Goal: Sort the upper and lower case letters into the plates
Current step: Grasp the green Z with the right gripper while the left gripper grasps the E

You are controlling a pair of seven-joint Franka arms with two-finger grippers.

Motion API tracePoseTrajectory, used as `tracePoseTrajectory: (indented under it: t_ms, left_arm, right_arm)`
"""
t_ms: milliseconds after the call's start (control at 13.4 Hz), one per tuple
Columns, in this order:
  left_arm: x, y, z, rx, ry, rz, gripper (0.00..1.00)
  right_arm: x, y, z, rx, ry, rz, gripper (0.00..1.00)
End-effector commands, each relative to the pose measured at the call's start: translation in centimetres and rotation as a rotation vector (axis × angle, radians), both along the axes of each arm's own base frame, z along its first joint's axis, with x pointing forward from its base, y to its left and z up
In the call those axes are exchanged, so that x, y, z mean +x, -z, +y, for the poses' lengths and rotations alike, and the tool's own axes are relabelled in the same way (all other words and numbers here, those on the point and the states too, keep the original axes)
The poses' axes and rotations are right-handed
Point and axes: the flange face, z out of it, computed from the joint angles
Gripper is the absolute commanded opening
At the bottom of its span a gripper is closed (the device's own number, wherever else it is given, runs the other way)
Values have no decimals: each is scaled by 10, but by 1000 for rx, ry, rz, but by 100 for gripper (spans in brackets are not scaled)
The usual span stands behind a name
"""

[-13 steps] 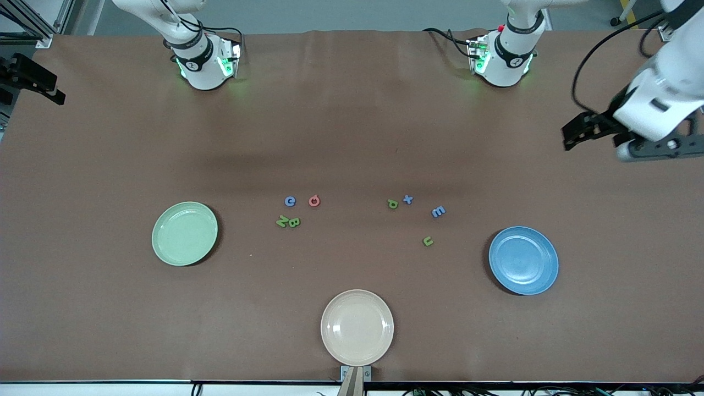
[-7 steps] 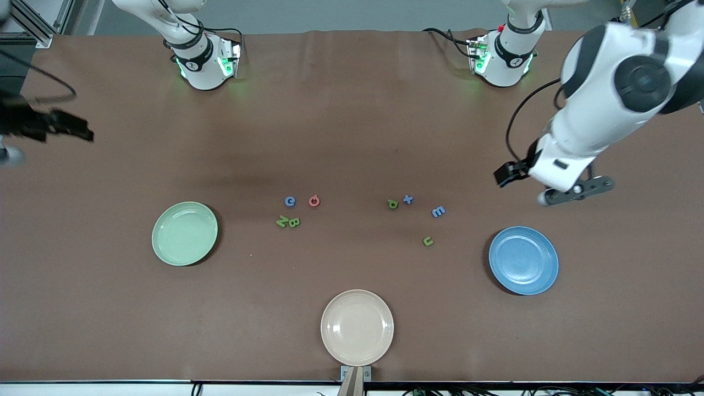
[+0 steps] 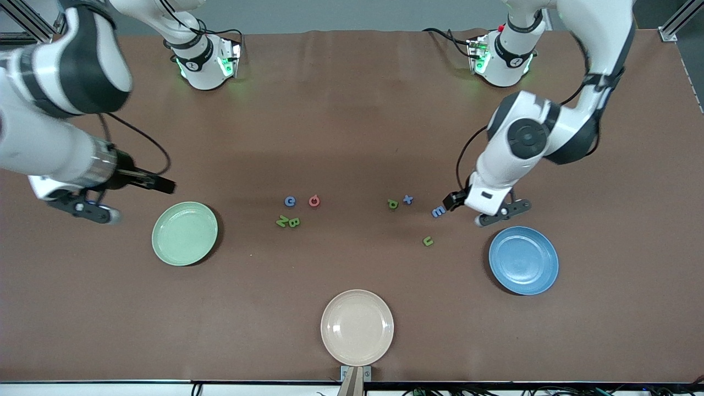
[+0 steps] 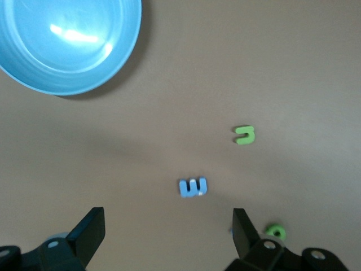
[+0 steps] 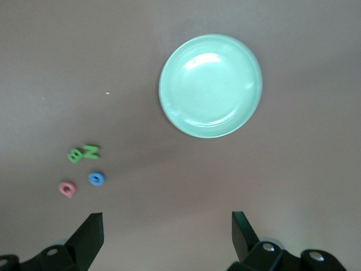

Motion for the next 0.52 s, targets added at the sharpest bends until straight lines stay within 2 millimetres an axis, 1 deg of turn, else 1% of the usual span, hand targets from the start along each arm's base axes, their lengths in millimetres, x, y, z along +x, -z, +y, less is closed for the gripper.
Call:
tracePoseTrajectory:
  t_ms: [0, 75, 149, 224, 299, 373, 448]
  left_arm:
    - [1, 47, -10, 38, -36, -14, 98]
    - [-5, 64, -17, 35, -34, -14, 97]
    - [-11, 78, -20, 19, -40, -18, 96]
    - [-13, 90, -19, 1, -43, -28, 95]
    - [-17, 102, -20, -11, -43, -24, 95]
    - [-19, 111, -21, -15, -50, -14, 93]
    - [-21, 115, -23, -14, -54, -8, 92]
  right_arm:
    - [-14, 63, 37, -11, 107, -8, 100]
    - [-16, 91, 52, -16, 146, -31, 100]
    - [-19, 119, 71, -23, 172, -44, 100]
    - [-18, 142, 85, -32, 206, -46, 100]
    - [-15, 164, 93, -41, 228, -46, 100]
    - [-16, 183, 106, -41, 221, -61, 99]
    - [-15, 196, 111, -43, 243, -67, 94]
